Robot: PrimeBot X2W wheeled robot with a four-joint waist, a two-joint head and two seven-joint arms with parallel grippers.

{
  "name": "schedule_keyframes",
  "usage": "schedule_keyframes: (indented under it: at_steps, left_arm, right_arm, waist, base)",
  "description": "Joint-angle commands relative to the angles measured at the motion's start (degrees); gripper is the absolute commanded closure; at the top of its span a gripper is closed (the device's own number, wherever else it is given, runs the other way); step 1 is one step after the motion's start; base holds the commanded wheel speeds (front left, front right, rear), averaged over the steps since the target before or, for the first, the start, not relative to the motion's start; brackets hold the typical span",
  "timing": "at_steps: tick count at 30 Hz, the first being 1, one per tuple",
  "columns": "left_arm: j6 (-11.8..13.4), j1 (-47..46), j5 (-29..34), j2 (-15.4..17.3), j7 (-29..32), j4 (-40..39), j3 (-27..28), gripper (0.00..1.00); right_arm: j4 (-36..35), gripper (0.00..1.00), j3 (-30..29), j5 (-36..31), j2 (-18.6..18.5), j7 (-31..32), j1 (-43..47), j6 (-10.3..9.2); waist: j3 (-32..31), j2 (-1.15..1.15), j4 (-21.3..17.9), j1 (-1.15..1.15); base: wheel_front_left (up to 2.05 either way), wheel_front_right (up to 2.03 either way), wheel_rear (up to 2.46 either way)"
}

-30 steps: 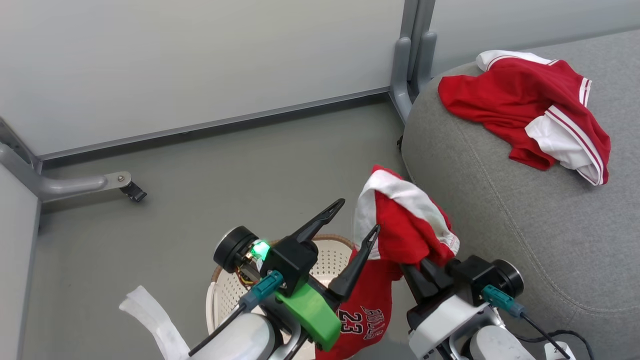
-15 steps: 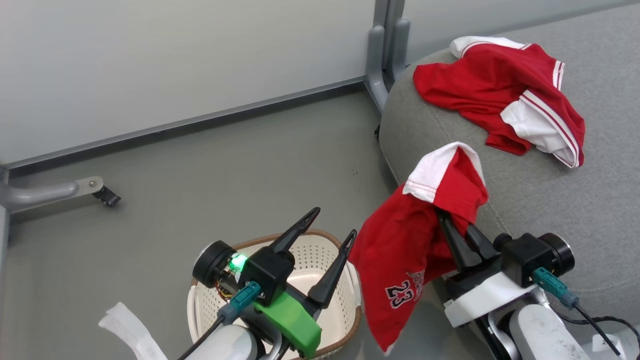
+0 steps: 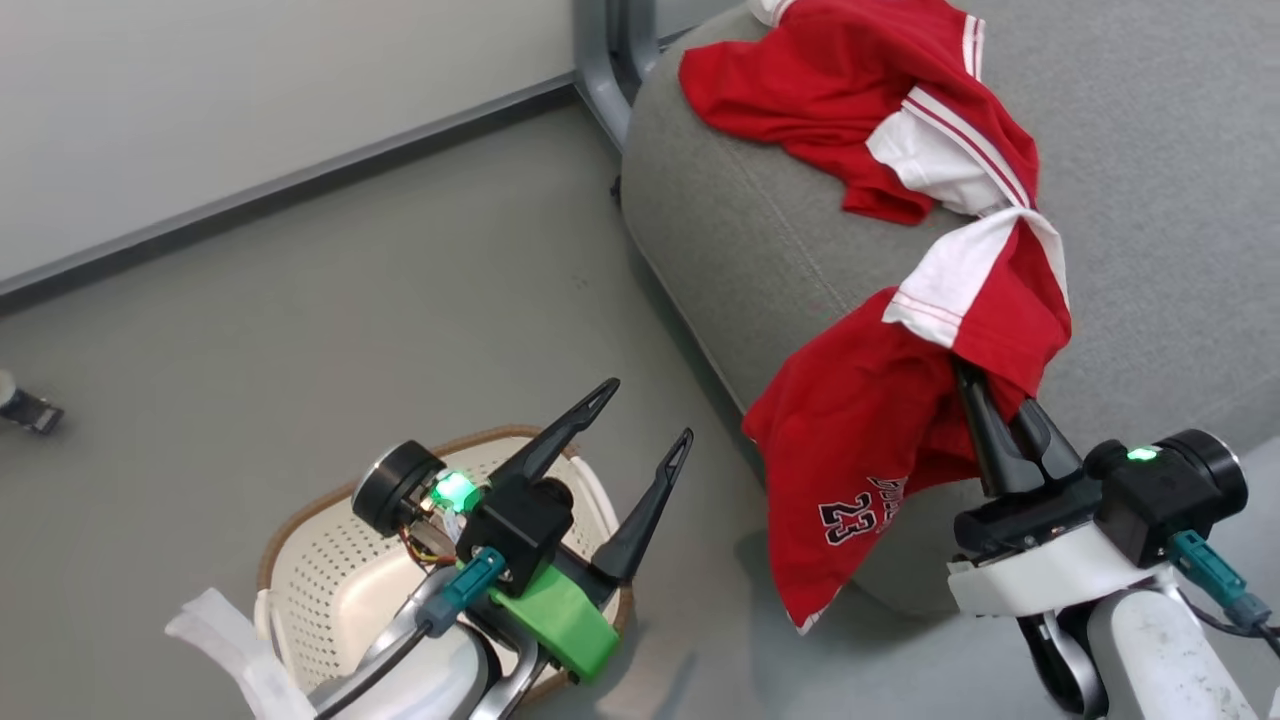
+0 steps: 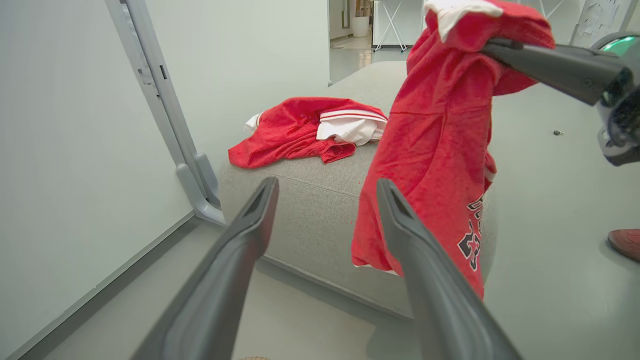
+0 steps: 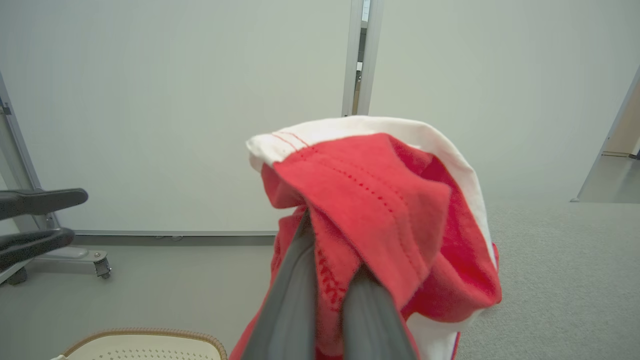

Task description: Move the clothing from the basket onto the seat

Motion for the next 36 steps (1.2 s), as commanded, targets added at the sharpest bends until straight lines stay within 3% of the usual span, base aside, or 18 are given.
schedule_keyframes:
  at_steps: [1, 8, 12, 17, 24, 31, 32, 33, 34, 36]
  left_arm:
    - [-0.31, -1.43, 0.92, 0.65, 0.42, -0.23, -0.05, 0.00]
    - [-1.70, -4.39, 1.87, 1.26, 2.30, -1.04, -1.21, 0.00]
    - [-2.58, -6.88, 2.85, 0.36, 3.13, -1.74, -2.02, 0.00]
    - [-3.32, -10.12, 4.35, 0.50, 4.91, -2.37, -2.49, 0.00]
    - [-4.38, -14.63, 5.55, 1.68, 5.88, -4.14, -1.88, 0.00]
    - [-4.48, -16.98, 5.37, 1.07, 4.92, -4.51, -1.18, 0.00]
    - [-4.12, -17.05, 5.14, 0.86, 4.63, -4.31, -0.91, 0.00]
    - [-3.95, -17.06, 4.96, 0.71, 4.38, -4.20, -0.75, 0.00]
    - [-3.79, -16.94, 4.69, 0.41, 3.91, -4.00, -0.47, 0.00]
    - [-3.50, -16.80, 4.29, -0.05, 3.31, -3.49, -0.33, 0.00]
  right_arm:
    - [-0.97, 1.00, -0.54, 0.00, 0.27, -0.03, -0.07, -0.07]
    - [-2.88, 1.00, -4.54, -0.11, -0.57, -0.03, -5.28, -0.07]
    - [-3.53, 1.00, -10.55, 2.39, -2.12, -0.03, -11.30, -0.08]
    - [-1.45, 1.00, -17.52, 6.16, -7.75, -0.03, -20.95, -0.07]
    - [10.12, 1.00, -21.07, 13.64, -20.28, -0.03, -35.51, -0.08]
    - [27.26, 1.00, -17.27, 17.10, -26.66, -0.03, -44.98, -0.07]
    - [29.66, 0.87, -16.35, 17.36, -26.76, -0.03, -45.82, -0.07]
    - [31.06, 0.68, -15.87, 17.43, -26.80, -0.03, -46.35, -0.07]
    - [33.24, 0.00, -15.82, 16.64, -26.27, -0.02, -47.25, -0.07]
    - [35.43, 0.00, -16.74, 15.63, -25.31, -0.02, -47.99, -0.07]
  waist:
    - [5.66, 0.00, -6.01, 0.00]
    - [11.05, 0.00, -7.97, 0.00]
    - [15.50, 0.00, -5.38, 0.00]
    - [22.56, 0.00, -0.55, 0.00]
    - [31.42, 0.00, 5.55, 0.00]
    - [35.63, 0.00, 9.80, 0.00]
    - [35.83, 0.00, 10.22, 0.00]
    - [35.92, 0.00, 10.44, 0.00]
    - [35.93, 0.00, 10.73, 0.00]
    - [35.66, 0.00, 11.19, 0.00]
  base:
    - [0.00, 0.00, 0.00]
    - [0.00, 0.00, 0.00]
    - [0.00, 0.00, 0.00]
    - [0.00, 0.00, 0.00]
    - [0.00, 0.00, 0.00]
    - [0.00, 0.00, 0.00]
    - [0.00, 0.00, 0.00]
    - [0.00, 0.00, 0.00]
    - [0.00, 0.00, 0.00]
    - [0.00, 0.00, 0.00]
